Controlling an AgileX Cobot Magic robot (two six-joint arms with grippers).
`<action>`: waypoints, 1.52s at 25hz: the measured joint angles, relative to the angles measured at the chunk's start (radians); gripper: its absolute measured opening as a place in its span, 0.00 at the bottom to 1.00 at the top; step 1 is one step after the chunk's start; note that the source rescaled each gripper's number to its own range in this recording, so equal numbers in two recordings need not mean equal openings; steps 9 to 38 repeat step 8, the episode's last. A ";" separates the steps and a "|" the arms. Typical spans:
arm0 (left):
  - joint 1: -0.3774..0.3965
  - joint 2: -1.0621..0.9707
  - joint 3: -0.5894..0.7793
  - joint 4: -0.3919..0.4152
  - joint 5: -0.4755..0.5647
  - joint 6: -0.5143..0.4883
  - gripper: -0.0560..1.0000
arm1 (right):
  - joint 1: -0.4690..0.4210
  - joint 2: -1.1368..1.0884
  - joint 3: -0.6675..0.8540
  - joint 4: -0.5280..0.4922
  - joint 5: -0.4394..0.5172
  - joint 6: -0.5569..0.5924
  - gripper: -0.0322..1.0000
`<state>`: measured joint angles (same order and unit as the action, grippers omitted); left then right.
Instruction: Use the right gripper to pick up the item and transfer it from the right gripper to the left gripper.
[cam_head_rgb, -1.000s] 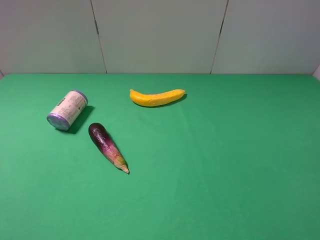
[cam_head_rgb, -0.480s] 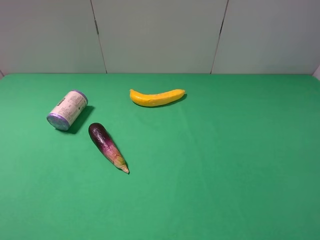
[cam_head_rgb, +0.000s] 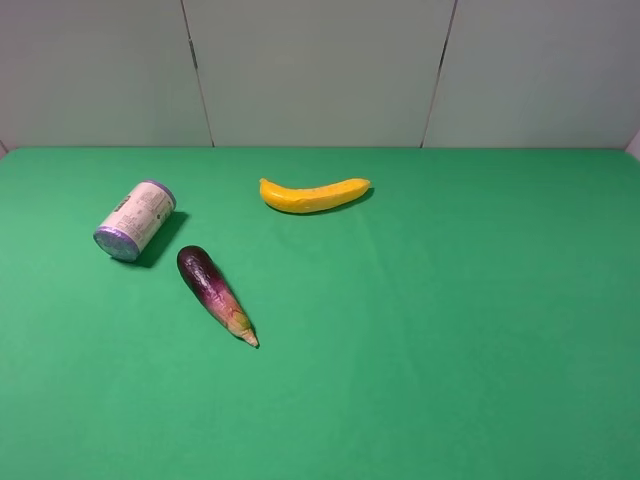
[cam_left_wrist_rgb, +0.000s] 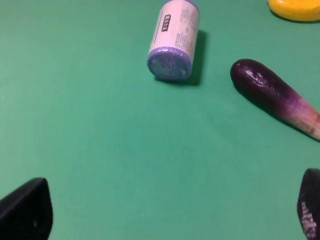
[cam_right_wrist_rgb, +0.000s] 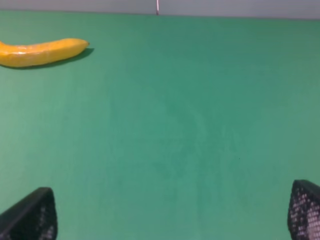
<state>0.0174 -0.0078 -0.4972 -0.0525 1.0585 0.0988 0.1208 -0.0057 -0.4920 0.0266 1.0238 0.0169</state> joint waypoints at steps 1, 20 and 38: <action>0.000 0.000 0.000 0.000 0.000 0.000 0.94 | 0.000 0.000 0.000 0.000 0.000 0.000 1.00; 0.000 0.000 0.000 0.000 0.000 0.000 0.94 | 0.000 0.000 0.000 0.000 0.000 0.000 1.00; 0.000 0.000 0.000 0.000 0.000 0.000 0.94 | 0.000 0.000 0.000 0.000 0.000 0.000 1.00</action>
